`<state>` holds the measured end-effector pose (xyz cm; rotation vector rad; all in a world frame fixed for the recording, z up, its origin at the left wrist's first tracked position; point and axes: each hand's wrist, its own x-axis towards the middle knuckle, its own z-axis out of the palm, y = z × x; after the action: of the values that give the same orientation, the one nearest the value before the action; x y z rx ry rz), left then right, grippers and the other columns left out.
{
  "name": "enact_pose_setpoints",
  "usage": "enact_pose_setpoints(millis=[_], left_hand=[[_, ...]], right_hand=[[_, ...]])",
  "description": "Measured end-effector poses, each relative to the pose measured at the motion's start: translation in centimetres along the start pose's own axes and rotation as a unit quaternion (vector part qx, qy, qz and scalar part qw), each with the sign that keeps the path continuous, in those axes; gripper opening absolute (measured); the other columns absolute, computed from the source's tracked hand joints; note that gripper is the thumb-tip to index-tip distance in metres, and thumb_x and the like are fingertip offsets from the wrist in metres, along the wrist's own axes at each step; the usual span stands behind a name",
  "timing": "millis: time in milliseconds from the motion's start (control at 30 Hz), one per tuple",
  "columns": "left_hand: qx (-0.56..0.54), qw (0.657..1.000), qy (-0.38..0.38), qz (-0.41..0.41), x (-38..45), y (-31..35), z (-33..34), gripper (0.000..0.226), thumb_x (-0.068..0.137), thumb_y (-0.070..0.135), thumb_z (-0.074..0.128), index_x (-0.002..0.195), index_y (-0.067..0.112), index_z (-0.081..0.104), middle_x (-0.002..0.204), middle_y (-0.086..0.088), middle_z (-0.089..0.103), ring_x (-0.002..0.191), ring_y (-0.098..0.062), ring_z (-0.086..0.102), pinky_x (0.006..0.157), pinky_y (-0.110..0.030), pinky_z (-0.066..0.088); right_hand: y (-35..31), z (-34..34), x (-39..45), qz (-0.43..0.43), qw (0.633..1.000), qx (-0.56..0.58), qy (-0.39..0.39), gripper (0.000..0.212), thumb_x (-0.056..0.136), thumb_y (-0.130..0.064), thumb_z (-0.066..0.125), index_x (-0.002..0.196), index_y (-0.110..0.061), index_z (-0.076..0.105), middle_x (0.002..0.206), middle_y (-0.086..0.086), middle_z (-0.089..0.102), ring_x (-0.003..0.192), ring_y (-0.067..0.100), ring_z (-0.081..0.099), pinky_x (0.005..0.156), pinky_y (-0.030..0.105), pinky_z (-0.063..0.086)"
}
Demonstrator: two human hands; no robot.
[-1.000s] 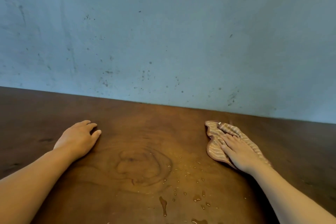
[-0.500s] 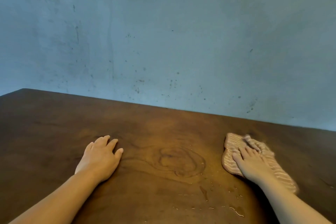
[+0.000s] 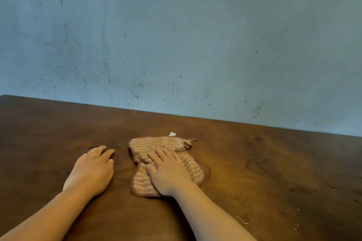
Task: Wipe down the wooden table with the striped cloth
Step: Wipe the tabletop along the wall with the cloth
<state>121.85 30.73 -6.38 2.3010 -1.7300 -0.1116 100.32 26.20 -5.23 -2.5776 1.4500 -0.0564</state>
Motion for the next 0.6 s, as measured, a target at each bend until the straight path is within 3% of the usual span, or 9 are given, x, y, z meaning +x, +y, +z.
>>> enact_pose_setpoints(millis=[200, 300, 400, 500, 600], left_hand=[[0.001, 1.0, -0.004, -0.006, -0.3, 0.1, -0.1, 0.049, 0.103, 0.038, 0.024, 0.151, 0.028, 0.026, 0.159, 0.003, 0.021, 0.145, -0.015, 0.02, 0.118, -0.033, 0.019], [0.001, 1.0, -0.006, -0.007, -0.5, 0.4, -0.3, 0.05, 0.102, 0.037, 0.025, 0.151, 0.027, 0.027, 0.159, 0.002, 0.021, 0.145, -0.016, 0.021, 0.118, -0.034, 0.021], [-0.007, 1.0, -0.003, -0.009, -0.8, 0.7, -0.6, 0.049, 0.103, 0.035, 0.026, 0.151, 0.025, 0.027, 0.159, 0.0, 0.021, 0.145, -0.018, 0.022, 0.118, -0.035, 0.021], [-0.01, 1.0, 0.008, -0.003, -1.0, 1.0, -0.8, 0.049, 0.102, 0.033, 0.027, 0.15, 0.024, 0.028, 0.158, -0.001, 0.023, 0.144, -0.019, 0.022, 0.118, -0.036, 0.021], [-0.016, 1.0, 0.01, 0.0, -1.0, 0.9, -0.8, 0.048, 0.102, 0.033, 0.028, 0.15, 0.023, 0.03, 0.157, -0.001, 0.024, 0.142, -0.02, 0.025, 0.118, -0.037, 0.023]], right_hand=[[12.7, -3.7, -5.5, 0.122, 0.99, -0.058, 0.032, 0.052, 0.107, -0.042, 0.016, 0.155, -0.024, 0.026, 0.163, -0.006, 0.02, 0.15, 0.011, 0.014, 0.119, 0.03, -0.001], [21.0, -4.4, -9.9, 0.245, 0.965, -0.086, 0.036, 0.076, 0.097, -0.061, -0.004, 0.156, -0.023, 0.025, 0.163, -0.004, 0.02, 0.149, 0.014, 0.018, 0.122, 0.032, 0.005], [26.0, -3.6, -11.7, 0.364, 0.93, -0.036, 0.042, 0.063, 0.102, -0.052, 0.008, 0.157, -0.022, 0.021, 0.165, -0.003, 0.015, 0.151, 0.016, 0.014, 0.123, 0.038, 0.008], [25.2, -2.4, -10.2, 0.423, 0.903, -0.014, 0.075, 0.077, 0.094, -0.061, -0.005, 0.158, -0.025, 0.017, 0.165, -0.001, 0.014, 0.151, 0.02, 0.013, 0.123, 0.043, 0.008], [17.8, -1.1, -6.1, 0.402, 0.912, 0.002, 0.075, 0.065, 0.1, -0.053, 0.007, 0.159, -0.024, 0.01, 0.166, 0.004, 0.007, 0.152, 0.024, 0.007, 0.122, 0.044, 0.004]])
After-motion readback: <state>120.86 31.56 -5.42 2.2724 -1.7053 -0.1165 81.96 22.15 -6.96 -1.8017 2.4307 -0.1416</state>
